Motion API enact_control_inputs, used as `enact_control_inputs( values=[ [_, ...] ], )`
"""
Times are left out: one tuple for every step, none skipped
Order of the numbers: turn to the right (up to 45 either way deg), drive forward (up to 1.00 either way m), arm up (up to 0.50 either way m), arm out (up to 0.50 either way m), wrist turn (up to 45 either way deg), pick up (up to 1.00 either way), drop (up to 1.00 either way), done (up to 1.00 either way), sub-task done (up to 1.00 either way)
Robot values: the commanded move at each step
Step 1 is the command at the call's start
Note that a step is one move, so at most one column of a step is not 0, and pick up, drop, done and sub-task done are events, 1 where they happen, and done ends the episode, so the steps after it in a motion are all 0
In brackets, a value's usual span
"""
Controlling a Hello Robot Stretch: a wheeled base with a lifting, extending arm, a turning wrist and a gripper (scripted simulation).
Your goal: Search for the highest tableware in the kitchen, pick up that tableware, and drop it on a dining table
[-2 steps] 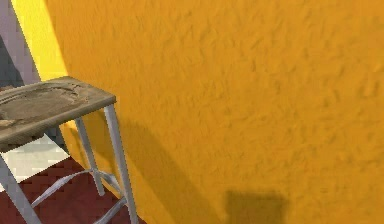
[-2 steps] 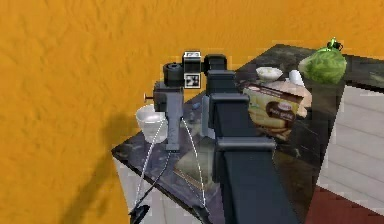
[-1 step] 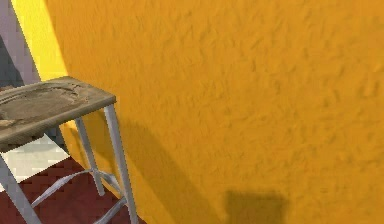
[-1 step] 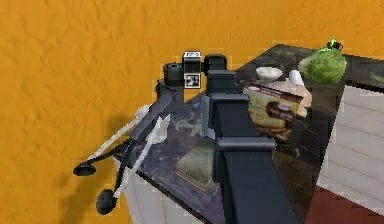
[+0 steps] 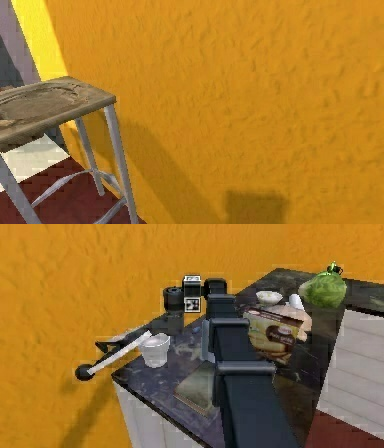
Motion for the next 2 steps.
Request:
enact_control_inputs(
  values=[
    [0.0,0.0,0.0,0.0,45.0,0.0,0.0,0.0,0.0],
    [0.0,0.0,0.0,0.0,12.0,0.0,0.0,0.0,0.0]
  ],
)
